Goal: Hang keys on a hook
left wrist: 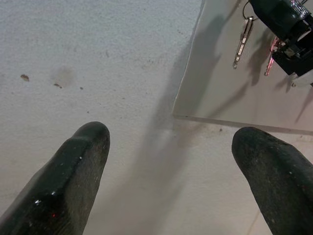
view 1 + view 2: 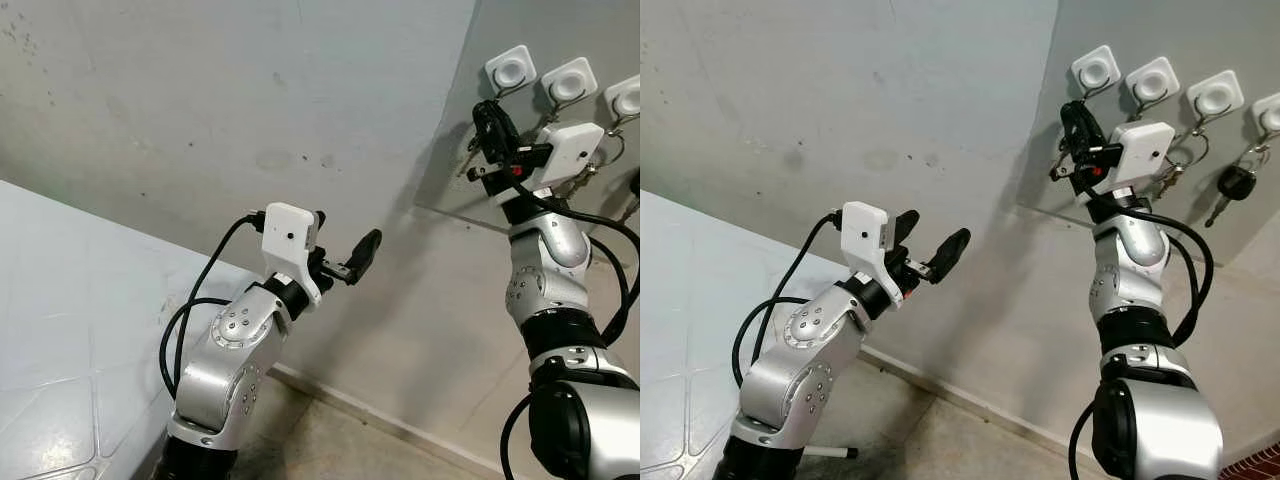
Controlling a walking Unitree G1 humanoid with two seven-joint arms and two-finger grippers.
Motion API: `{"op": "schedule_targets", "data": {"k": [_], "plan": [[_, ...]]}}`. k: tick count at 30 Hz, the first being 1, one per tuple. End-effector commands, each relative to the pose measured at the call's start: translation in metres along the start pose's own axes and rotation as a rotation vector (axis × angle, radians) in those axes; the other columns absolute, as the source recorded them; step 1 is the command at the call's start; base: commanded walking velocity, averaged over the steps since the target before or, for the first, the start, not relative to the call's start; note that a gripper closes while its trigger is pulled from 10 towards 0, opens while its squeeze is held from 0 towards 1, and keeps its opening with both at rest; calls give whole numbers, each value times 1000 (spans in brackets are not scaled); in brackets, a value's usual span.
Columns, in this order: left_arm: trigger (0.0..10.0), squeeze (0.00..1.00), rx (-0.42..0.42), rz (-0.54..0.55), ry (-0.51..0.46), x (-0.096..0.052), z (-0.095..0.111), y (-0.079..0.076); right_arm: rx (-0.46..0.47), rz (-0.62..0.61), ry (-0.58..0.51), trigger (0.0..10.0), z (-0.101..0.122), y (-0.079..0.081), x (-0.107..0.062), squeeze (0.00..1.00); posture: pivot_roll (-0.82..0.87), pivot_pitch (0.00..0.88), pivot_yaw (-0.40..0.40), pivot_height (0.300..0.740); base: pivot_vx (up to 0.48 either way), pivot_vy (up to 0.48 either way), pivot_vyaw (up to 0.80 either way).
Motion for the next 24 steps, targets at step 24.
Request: {"op": "schedule_targets", "data": {"k": [24], "plan": [[10000,0,45,-109,-9,3,7,-22,-29,-63,-114,10000,30,-10,-7,0,-4,76,-18,740,0,0,0]]}}
Point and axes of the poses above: a point about 5 cm out from each wrist's last joint towards the gripper, its own x axis pointing out of the wrist towards the gripper, its own z axis along the axis of the wrist's last joint, y = z × x, the point moved 6 cm from there along x, pointing out of the wrist towards the gripper, and after that the axes turned 2 degrees about -x, right-handed, at the moved point
